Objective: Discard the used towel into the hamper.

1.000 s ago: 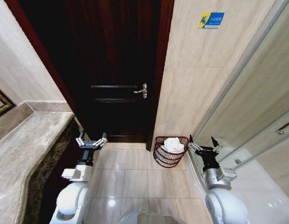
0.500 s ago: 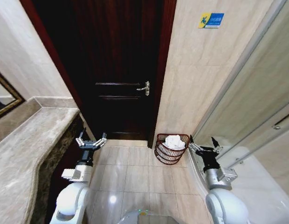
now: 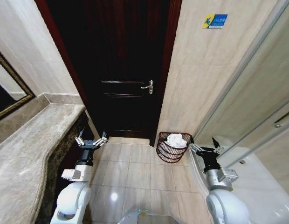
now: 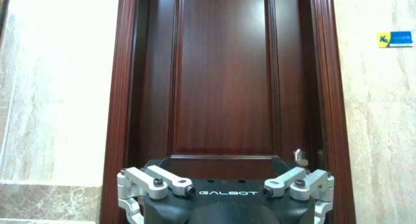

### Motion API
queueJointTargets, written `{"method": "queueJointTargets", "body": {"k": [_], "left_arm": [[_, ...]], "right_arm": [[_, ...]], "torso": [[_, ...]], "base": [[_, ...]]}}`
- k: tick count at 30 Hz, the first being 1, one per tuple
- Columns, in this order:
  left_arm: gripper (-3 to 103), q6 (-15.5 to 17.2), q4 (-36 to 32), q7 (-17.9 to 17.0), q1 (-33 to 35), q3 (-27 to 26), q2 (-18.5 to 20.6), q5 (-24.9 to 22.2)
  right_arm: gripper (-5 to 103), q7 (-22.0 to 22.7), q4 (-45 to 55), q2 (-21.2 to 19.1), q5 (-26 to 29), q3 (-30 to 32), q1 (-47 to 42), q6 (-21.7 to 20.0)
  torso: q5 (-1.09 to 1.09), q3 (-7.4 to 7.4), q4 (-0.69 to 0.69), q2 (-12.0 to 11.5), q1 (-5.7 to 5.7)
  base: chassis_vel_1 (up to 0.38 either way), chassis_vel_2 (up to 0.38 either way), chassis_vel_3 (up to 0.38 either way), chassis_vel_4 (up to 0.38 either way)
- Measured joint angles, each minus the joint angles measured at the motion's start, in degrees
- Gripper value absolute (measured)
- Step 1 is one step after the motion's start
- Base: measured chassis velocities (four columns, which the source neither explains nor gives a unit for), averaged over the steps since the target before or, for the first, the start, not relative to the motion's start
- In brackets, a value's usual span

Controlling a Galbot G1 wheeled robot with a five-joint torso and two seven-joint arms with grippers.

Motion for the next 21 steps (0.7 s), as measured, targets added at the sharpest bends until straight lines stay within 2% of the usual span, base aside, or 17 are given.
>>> {"method": "queueJointTargets", "body": {"k": [21], "left_arm": [[100,0.57,-1.39,0.26,0.58,0.23,-1.00,1.07]], "right_arm": [[100,-0.17,0.35,-0.36,0.95,1.34,-2.35,1.64]], "torso": [[0.00,0.00,0.00,0.00,0.00]], "base": [[0.076,-0.065,-0.065,0.072]]}}
